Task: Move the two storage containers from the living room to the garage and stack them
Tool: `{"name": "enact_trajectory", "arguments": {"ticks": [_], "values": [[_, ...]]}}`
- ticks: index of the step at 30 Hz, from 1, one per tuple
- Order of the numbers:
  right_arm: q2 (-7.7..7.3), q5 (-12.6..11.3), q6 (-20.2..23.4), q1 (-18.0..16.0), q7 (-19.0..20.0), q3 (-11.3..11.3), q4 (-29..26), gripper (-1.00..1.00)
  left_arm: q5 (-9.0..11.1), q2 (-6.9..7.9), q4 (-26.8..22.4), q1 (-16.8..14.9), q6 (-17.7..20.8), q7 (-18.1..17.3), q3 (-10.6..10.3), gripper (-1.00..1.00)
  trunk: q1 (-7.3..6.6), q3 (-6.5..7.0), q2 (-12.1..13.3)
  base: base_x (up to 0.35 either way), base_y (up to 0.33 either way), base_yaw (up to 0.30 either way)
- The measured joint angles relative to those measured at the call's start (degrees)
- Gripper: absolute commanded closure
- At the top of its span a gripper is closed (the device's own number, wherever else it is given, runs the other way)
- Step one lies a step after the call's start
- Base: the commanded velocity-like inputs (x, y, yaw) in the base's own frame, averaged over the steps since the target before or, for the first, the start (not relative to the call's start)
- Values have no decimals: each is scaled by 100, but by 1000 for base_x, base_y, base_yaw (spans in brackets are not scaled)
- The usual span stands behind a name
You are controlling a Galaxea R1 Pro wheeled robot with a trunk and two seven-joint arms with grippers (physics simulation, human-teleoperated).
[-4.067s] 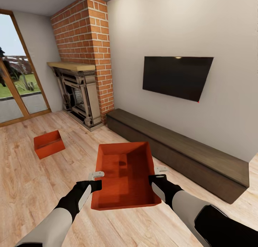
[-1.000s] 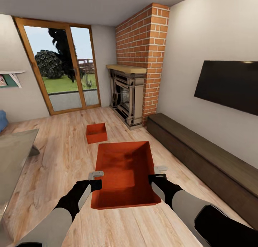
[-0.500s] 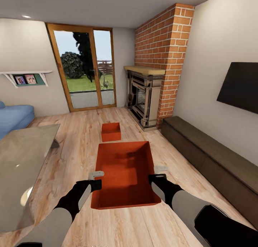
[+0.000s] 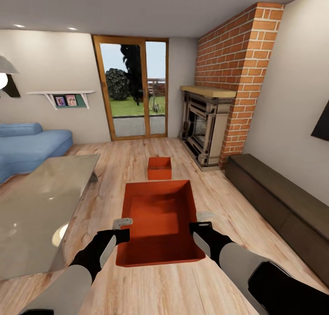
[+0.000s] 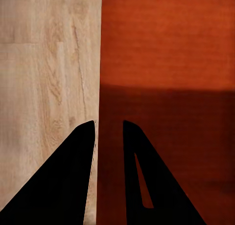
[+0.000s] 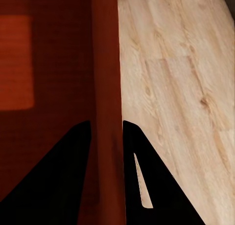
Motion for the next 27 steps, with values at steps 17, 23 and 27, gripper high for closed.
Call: {"name": "enact_trajectory", "arguments": {"ticks": [17, 23, 27], "values": [[-5, 0, 1, 0, -4, 2, -15, 100, 0, -1, -7, 0, -4, 0, 1, 100, 0, 58, 0, 0, 0, 300], [-5, 0, 0, 0, -3, 2, -15, 100, -1, -1, -7, 0, -4, 0, 1, 100, 0, 78, 0, 0, 0, 300], [-5, 1, 0, 0, -3, 2, -15, 100, -2, -1, -7, 0, -4, 0, 1, 100, 0, 92, 0, 0, 0, 300]]}}
